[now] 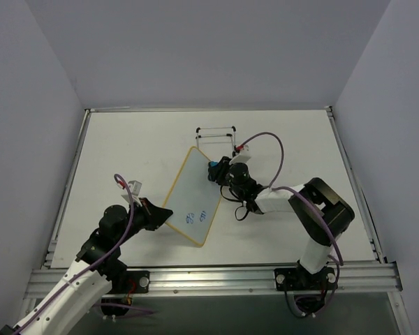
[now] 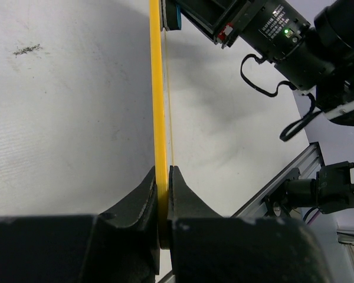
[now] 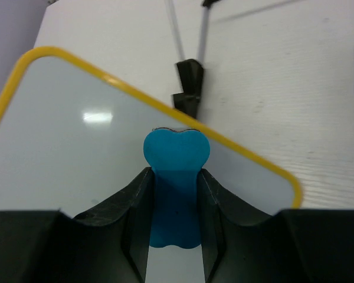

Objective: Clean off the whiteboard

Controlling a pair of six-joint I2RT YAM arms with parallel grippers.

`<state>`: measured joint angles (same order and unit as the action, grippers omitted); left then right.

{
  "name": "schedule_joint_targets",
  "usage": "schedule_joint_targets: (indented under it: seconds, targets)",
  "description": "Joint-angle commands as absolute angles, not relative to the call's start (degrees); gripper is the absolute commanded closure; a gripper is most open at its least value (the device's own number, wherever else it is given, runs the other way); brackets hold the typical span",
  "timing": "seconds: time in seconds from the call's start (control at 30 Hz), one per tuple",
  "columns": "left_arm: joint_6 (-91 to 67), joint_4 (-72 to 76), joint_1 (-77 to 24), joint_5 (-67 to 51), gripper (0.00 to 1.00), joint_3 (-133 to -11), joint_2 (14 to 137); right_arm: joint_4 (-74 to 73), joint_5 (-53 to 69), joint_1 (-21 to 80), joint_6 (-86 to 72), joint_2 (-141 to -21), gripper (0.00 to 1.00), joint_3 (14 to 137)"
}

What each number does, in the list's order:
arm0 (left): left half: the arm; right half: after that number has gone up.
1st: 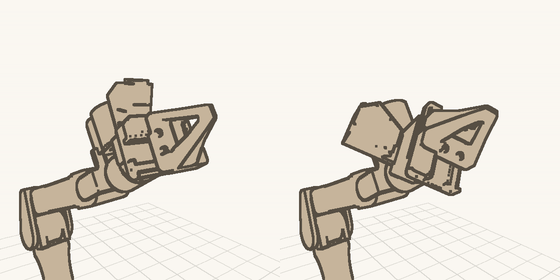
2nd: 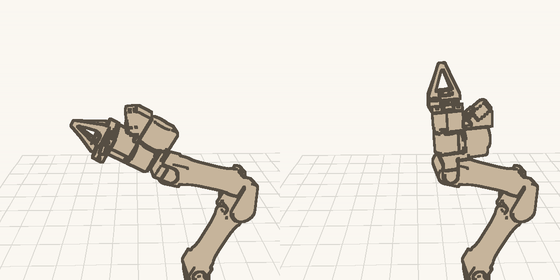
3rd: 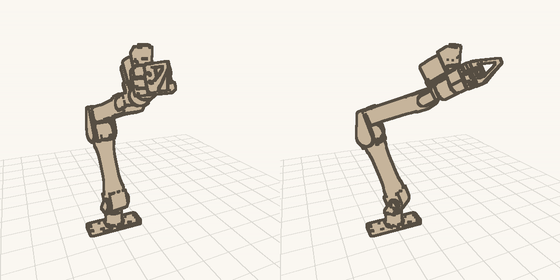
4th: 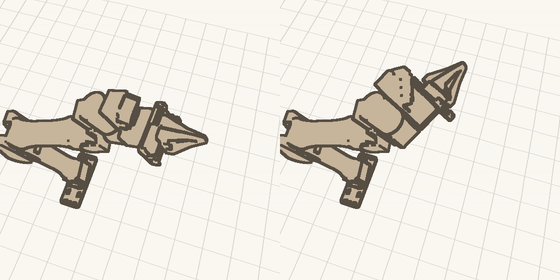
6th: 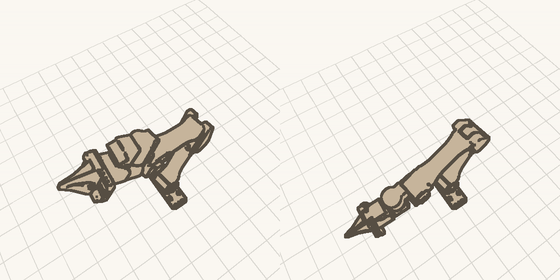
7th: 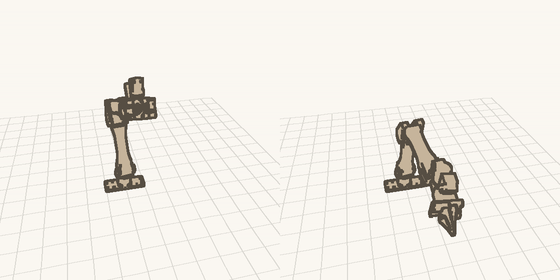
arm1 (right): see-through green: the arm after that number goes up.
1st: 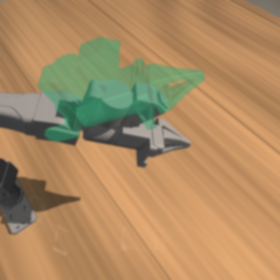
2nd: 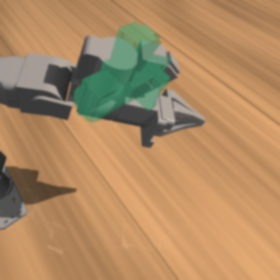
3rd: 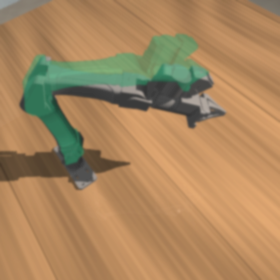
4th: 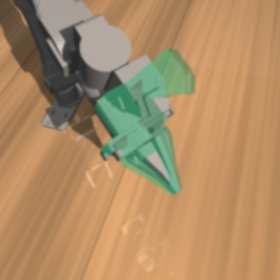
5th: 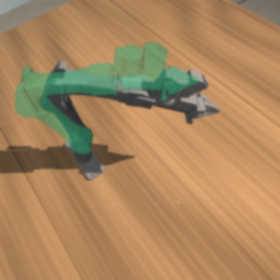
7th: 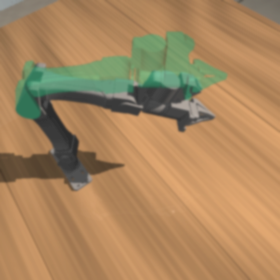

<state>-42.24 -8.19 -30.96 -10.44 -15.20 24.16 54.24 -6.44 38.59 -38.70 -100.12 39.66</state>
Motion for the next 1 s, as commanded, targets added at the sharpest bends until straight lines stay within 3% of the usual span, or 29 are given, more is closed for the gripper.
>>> schedule_joint_targets:
  seconds: [0.0,0.2,0.43,0.67,0.97]
  targets:
    - [-37.53,-6.42,-32.87,-18.02,0.98,-16.35,24.17,49.93,-5.44,46.57,-37.35,-97.04,0.99,43.94]
    - [-37.53,-6.33,-32.96,-18.19,0.98,-16.35,24.08,49.66,-6.95,52.55,-39.54,-95.89,0.99,47.02]
    - [-37.62,-6.24,-32.87,-18.28,0.98,-16.44,24.17,41.41,-5.89,51.86,-40.08,-96.15,0.99,51.33]
    - [-37.79,-6.94,-32.96,-17.49,0.98,-16.52,23.64,40.16,-9.05,51.59,-43.76,-92.21,0.99,42.38]
    - [-37.62,-7.38,-32.96,-16.96,0.98,-16.70,23.82,42.98,-30.48,71.52,-54.30,-87.27,1.00,35.77]
